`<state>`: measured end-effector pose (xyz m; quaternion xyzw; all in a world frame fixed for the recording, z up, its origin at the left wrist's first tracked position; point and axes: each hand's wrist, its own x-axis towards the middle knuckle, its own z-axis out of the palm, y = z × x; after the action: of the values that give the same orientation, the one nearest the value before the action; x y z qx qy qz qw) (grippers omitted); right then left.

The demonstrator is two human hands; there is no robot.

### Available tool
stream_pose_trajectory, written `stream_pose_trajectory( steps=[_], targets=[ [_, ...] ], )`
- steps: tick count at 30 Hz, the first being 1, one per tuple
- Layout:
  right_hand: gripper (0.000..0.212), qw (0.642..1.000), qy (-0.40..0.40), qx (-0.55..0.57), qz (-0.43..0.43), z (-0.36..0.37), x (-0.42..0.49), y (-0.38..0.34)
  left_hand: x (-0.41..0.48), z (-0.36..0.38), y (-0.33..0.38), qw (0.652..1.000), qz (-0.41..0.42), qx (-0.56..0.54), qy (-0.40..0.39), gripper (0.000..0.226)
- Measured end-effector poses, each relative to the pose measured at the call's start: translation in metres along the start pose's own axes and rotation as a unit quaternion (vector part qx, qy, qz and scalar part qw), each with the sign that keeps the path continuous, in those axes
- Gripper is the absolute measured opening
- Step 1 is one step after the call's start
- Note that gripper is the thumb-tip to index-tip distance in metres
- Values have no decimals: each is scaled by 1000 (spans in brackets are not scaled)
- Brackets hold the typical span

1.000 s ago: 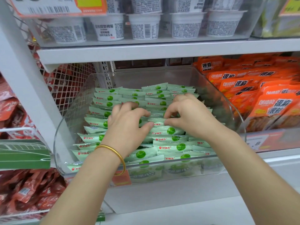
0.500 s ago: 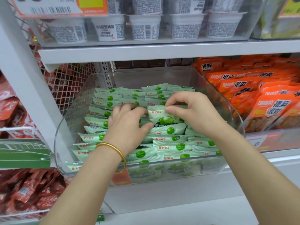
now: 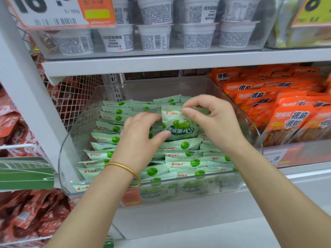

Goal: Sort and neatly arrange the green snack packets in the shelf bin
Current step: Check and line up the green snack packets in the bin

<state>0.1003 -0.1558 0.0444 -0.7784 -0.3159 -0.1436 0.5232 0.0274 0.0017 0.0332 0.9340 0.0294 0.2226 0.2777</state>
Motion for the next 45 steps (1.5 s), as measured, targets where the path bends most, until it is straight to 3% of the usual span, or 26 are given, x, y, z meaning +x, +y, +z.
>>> stream_pose_trajectory(
  steps=[8,12,16,22,24,27,30,37,39,41,43,45],
  targets=[
    [20,981,31,187,34,-1,0,-7,-4,-8,11,959,-37,-280,16,13],
    [36,978,-4,206,27,0,-5,-7,-3,-11,7,943,-85,-322,27,19],
    [31,985,-32,167,5,1,-5,-7,-4,-13,9,931,-79,-355,43,17],
    [30,964,-65,256,39,1,-4,-8,-8,-15,19,908,-48,-416,38,17],
    [30,956,-53,284,58,1,-4,-7,-9,-14,18,910,-39,-413,-3,24],
    [29,945,-35,313,85,1,-5,-8,-9,-11,12,915,-36,-397,-61,53],
    [29,937,-27,329,111,0,-7,-10,-9,-10,9,917,-30,-389,-81,70],
    [25,924,-11,350,156,-3,-8,-11,-9,-9,8,924,-30,-374,-68,72],
    [24,919,-1,356,173,-4,-9,-11,-10,-8,7,963,-14,-270,-13,63],
    [23,918,6,351,184,-4,-9,-11,-10,-9,6,991,59,-97,74,46],
    [22,920,12,344,189,-3,-10,-12,-10,-10,4,986,123,-1,112,32],
    [22,920,18,344,188,-1,-11,-14,-12,-10,5,984,145,21,102,36]
  ],
)
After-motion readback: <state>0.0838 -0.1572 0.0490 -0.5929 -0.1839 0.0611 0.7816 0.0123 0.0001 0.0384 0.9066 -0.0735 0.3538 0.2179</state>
